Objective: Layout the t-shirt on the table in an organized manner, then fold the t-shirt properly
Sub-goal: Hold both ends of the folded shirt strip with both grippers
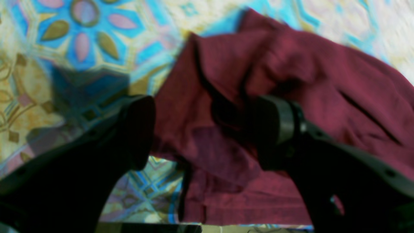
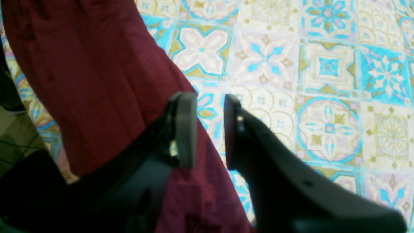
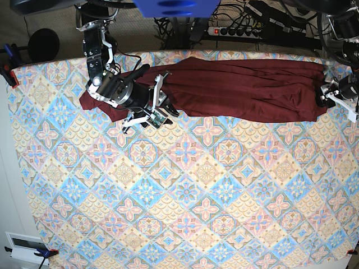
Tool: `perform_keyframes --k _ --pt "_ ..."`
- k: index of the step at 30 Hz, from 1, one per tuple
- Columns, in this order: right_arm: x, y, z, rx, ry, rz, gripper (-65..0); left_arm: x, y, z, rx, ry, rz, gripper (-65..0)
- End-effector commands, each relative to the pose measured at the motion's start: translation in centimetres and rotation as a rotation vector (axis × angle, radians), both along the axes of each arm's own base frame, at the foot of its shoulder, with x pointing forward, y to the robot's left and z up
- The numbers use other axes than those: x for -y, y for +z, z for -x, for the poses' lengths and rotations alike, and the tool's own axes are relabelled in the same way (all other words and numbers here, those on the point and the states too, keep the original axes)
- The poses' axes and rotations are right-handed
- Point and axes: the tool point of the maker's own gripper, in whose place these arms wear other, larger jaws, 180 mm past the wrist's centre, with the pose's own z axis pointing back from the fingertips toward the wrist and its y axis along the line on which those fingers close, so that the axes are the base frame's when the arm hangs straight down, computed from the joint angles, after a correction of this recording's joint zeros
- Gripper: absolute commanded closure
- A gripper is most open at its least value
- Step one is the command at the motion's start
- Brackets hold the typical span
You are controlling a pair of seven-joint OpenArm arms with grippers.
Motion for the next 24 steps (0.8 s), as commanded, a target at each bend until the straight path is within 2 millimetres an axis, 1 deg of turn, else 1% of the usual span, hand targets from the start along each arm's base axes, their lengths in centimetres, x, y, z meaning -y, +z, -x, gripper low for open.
perform_keyframes --k 1,4,7,9,12,13,15,17,19,24 --pt "-0.3 1.4 -0.5 0.04 0.004 -0.039 -13.8 -0.5 0.9 -0.7 0.022 -0.009 -0.023 -46.1" --pt "-0.3 1.4 -0.5 0.04 0.004 -0.039 -13.8 1.1 -0.5 -0.6 -0.008 -0.047 -0.02 -46.1" --pt "-0.3 1.4 -0.5 0.04 0.004 -0.039 -13.8 3.4 -2.4 -0.3 -0.034 -0.102 -0.004 -46.1" --pt "-0.3 1.4 -0.5 0.04 0.004 -0.039 -13.8 4.6 -3.1 0.0 -0.056 -0.136 0.01 -46.0" --pt "-0.3 1.5 -0.6 0.042 0.004 -0.039 -13.8 6.4 -4.5 1.3 -0.082 -0.143 0.062 -43.8" --pt "-0.3 1.5 -0.6 0.042 0.004 -0.039 -13.8 6.7 -4.6 1.6 -0.085 -0.139 0.077 -42.3" --pt "-0.3 1.5 -0.6 0.042 0.004 -0.038 -13.8 7.3 -4.7 1.9 -0.077 -0.131 0.114 -37.9" --pt "-0.3 1.5 -0.7 0.043 0.004 -0.038 -13.8 7.9 -4.7 2.3 -0.069 -0.116 0.159 -31.5" --pt "-0.4 1.4 -0.7 0.041 0.005 -0.038 -13.8 8.1 -4.5 2.5 -0.062 -0.106 0.185 -24.6" --pt "-0.4 1.5 -0.7 0.043 0.005 -0.038 -13.9 7.9 -4.2 2.1 -0.041 -0.094 0.188 -7.5"
